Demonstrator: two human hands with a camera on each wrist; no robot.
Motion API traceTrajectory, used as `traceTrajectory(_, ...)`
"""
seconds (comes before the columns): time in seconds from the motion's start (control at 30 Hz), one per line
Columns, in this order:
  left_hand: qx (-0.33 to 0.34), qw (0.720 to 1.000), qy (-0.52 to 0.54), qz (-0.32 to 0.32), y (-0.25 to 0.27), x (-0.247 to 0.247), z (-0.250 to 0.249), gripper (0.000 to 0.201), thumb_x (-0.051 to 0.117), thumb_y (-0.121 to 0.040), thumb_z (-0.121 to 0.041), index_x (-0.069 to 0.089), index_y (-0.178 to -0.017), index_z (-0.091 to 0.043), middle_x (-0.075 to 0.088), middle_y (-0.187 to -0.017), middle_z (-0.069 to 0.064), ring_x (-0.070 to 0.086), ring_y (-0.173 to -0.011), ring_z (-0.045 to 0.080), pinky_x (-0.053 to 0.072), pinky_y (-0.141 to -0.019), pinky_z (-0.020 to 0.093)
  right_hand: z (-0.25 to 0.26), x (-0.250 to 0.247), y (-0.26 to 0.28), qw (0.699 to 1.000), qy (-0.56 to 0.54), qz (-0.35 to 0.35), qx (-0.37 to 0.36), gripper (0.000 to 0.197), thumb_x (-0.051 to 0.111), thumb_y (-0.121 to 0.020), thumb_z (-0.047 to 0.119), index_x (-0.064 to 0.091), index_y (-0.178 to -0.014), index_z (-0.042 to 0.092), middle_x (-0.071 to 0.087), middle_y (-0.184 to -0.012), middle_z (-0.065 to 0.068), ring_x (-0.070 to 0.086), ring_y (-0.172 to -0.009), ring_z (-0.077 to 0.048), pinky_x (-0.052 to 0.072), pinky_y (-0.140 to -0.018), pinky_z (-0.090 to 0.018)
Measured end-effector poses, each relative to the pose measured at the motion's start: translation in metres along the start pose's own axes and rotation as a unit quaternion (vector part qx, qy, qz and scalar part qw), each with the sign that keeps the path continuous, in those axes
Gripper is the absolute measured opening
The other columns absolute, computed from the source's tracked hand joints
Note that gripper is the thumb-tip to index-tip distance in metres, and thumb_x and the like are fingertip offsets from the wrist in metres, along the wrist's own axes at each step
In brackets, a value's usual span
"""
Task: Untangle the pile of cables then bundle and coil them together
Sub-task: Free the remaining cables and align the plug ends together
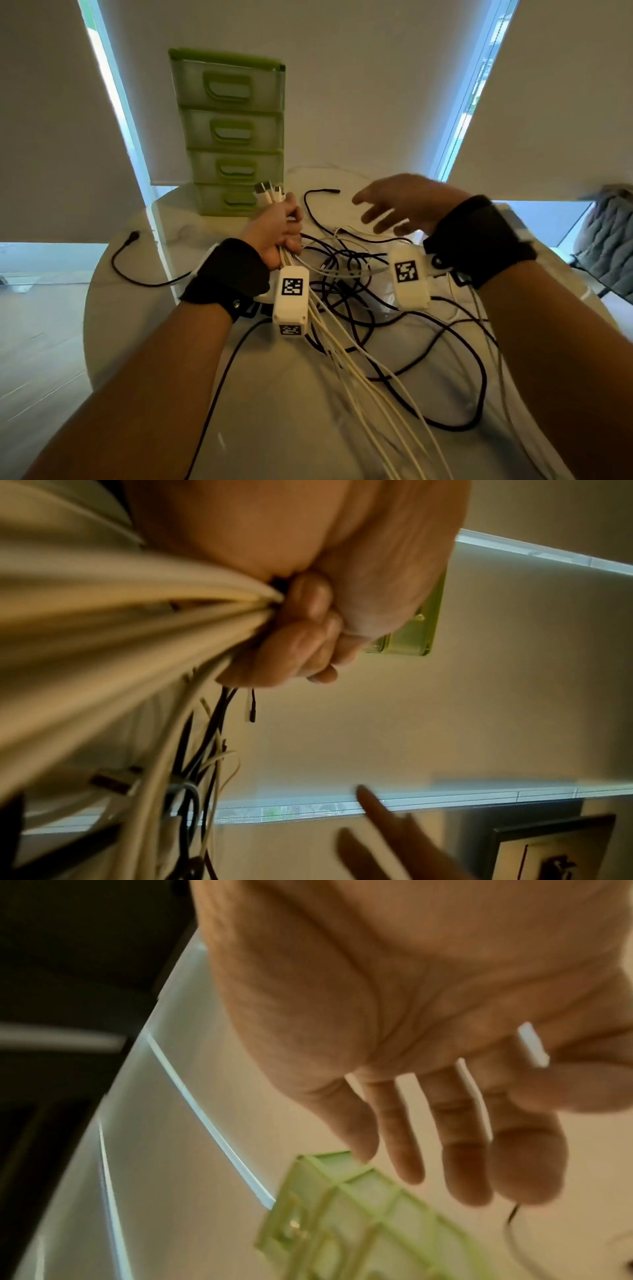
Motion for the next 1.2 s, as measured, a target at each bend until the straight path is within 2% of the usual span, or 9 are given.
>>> traceTrajectory(0.2,-0.024,0.997,-0.057,-0.050,0.000,-0.005,0.004,0.042,0.041,-0.100,-0.043,0.043,-0.070,-0.015,0.025,-0.039,-0.008,0.020,-0.028,0.005,0.022,-0.030,0.012,0.024,-0.011,0.017,0.978,-0.205,0.045,-0.020,0.022,0.054,-0.095,0.025,0.067,-0.109,0.014,0.065,-0.088,-0.004,0.058,-0.069,-0.014,0.045,-0.051,-0.022)
traceTrajectory(0.33,-0.047,0.993,-0.096,-0.042,0.003,-0.006,0.003,0.041,0.039,-0.101,-0.043,0.043,-0.072,-0.015,0.022,-0.039,-0.008,0.018,-0.028,0.005,0.019,-0.030,0.011,0.024,0.007,0.001,0.999,0.033,0.027,-0.006,0.020,0.049,-0.099,0.021,0.064,-0.111,0.014,0.065,-0.099,-0.006,0.062,-0.076,-0.016,0.050,-0.060,-0.023)
traceTrajectory(0.47,-0.046,0.988,-0.139,-0.051,0.005,-0.010,0.001,0.040,0.040,-0.101,-0.043,0.045,-0.074,-0.014,0.024,-0.041,-0.008,0.019,-0.029,0.004,0.020,-0.030,0.012,0.020,0.026,-0.023,0.977,0.208,0.051,0.012,0.026,0.047,-0.098,0.012,0.062,-0.115,0.023,0.061,-0.105,-0.003,0.062,-0.078,-0.017,0.051,-0.056,-0.023)
traceTrajectory(0.53,-0.043,0.987,-0.143,-0.054,0.005,-0.012,0.000,0.039,0.040,-0.101,-0.043,0.046,-0.075,-0.014,0.025,-0.041,-0.008,0.020,-0.030,0.004,0.020,-0.030,0.013,0.021,0.036,-0.035,0.936,0.348,0.052,-0.028,0.042,0.042,-0.096,0.005,0.055,-0.131,0.025,0.057,-0.116,-0.002,0.061,-0.095,-0.021,0.053,-0.073,-0.030)
traceTrajectory(0.6,-0.041,0.988,-0.141,-0.051,0.005,-0.013,-0.001,0.039,0.039,-0.101,-0.043,0.046,-0.076,-0.014,0.026,-0.042,-0.008,0.020,-0.031,0.005,0.020,-0.031,0.013,0.018,0.048,-0.046,0.866,0.492,0.072,-0.056,0.048,0.042,-0.097,0.006,0.048,-0.141,0.023,0.045,-0.145,-0.003,0.046,-0.129,-0.022,0.039,-0.103,-0.033)
traceTrajectory(0.73,-0.042,0.992,-0.114,-0.027,0.004,-0.012,-0.003,0.037,0.038,-0.102,-0.041,0.049,-0.079,-0.014,0.026,-0.040,-0.009,0.022,-0.030,0.004,0.021,-0.030,0.014,0.009,0.054,-0.066,0.812,0.578,0.048,-0.061,0.031,0.062,-0.092,0.025,0.064,-0.119,0.010,0.063,-0.123,-0.009,0.058,-0.113,-0.027,0.046,-0.096,-0.037)
traceTrajectory(0.93,-0.029,0.997,-0.070,-0.021,0.002,-0.010,-0.004,0.037,0.037,-0.102,-0.040,0.051,-0.083,-0.012,0.027,-0.040,-0.008,0.020,-0.029,0.004,0.018,-0.028,0.016,0.046,-0.017,-0.049,0.918,0.298,-0.211,-0.152,0.013,0.065,-0.089,0.033,0.068,-0.090,0.021,0.063,-0.094,0.002,0.058,-0.086,-0.019,0.045,-0.082,-0.029)
traceTrajectory(1.07,0.004,0.999,-0.043,-0.010,-0.001,-0.011,-0.005,0.039,0.038,-0.102,-0.040,0.056,-0.086,-0.009,0.026,-0.039,-0.009,0.020,-0.028,0.004,0.020,-0.028,0.017,0.055,-0.024,-0.024,0.972,0.040,-0.173,-0.153,0.011,0.066,-0.089,0.027,0.065,-0.079,0.022,0.064,-0.070,0.002,0.059,-0.065,-0.010,0.045,-0.064,-0.024)
traceTrajectory(1.2,0.052,0.995,0.032,0.073,0.000,-0.001,-0.007,0.037,0.038,-0.102,-0.035,0.061,-0.103,-0.007,0.024,-0.039,-0.009,0.020,-0.029,0.002,0.024,-0.031,0.016,0.042,0.016,-0.017,0.987,-0.045,-0.105,-0.115,0.006,0.064,-0.091,0.024,0.064,-0.087,0.020,0.064,-0.069,0.000,0.062,-0.062,-0.014,0.051,-0.064,-0.028)
Point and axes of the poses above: each hand's wrist, its own y-axis away from the middle knuckle, its own x-axis out of the palm, z = x × y, the point moved 4 cm from there along -y, towards the middle knuckle
